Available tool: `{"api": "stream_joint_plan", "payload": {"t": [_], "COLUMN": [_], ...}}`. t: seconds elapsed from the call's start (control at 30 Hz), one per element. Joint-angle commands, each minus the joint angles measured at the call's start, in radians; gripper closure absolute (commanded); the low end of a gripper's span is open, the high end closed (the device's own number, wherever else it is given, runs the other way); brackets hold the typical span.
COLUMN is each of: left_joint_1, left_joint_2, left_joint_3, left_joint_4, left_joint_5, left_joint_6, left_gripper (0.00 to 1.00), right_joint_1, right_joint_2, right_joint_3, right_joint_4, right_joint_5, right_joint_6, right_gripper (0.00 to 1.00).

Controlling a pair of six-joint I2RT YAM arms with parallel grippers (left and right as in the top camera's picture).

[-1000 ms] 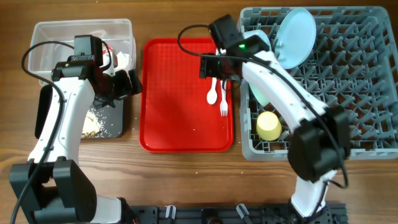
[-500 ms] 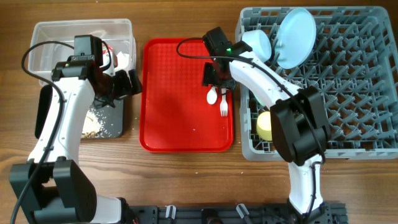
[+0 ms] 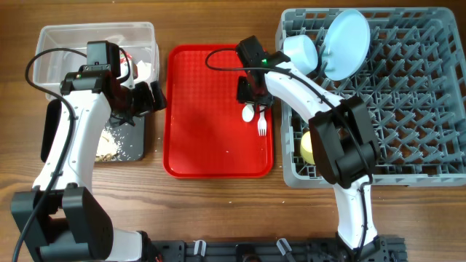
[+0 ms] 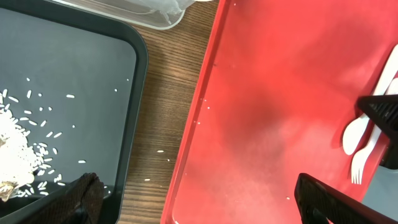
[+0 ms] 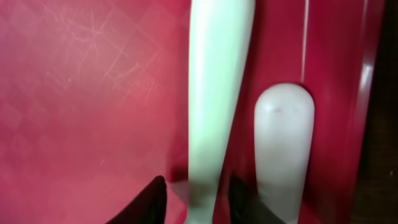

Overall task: Sort waste into correct bins and load items into the dishwasher rack
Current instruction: 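Grasp the white spoon on the red tray with the right gripper, then insert the white spoon upright into the rack and release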

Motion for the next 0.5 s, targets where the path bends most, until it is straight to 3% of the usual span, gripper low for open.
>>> {"api": "stream_joint_plan", "payload": {"t": [0.0, 0.03, 0.27, 0.47], "left_joint_1": [0.002, 0.002, 0.002, 0.002], "left_joint_2": [-0.015, -0.015, -0.015, -0.015], "left_joint_3": [0.015, 0.015, 0.015, 0.015], "left_joint_4": [0.003, 0.003, 0.002, 0.003], "left_joint_5": [-0.009, -0.009, -0.009, -0.009], "left_joint_6": [0.005, 0.005, 0.005, 0.005], "left_gripper": [0.0, 0.0, 0.0, 0.0], "right_joint_1": [0.008, 0.008, 0.008, 0.007], "right_joint_2": [0.033, 0.033, 0.0, -0.167], "right_joint_3": [-0.005, -0.005, 0.011, 0.057], "right_joint_4": [-0.001, -0.002, -0.006, -0.051], "right_joint_5": [0.014, 0.014, -0.056, -0.066], "right_joint_6": [-0.026, -0.027, -0.132, -0.188], "right_gripper": [0.79, 0.96, 0.96, 0.96]}}
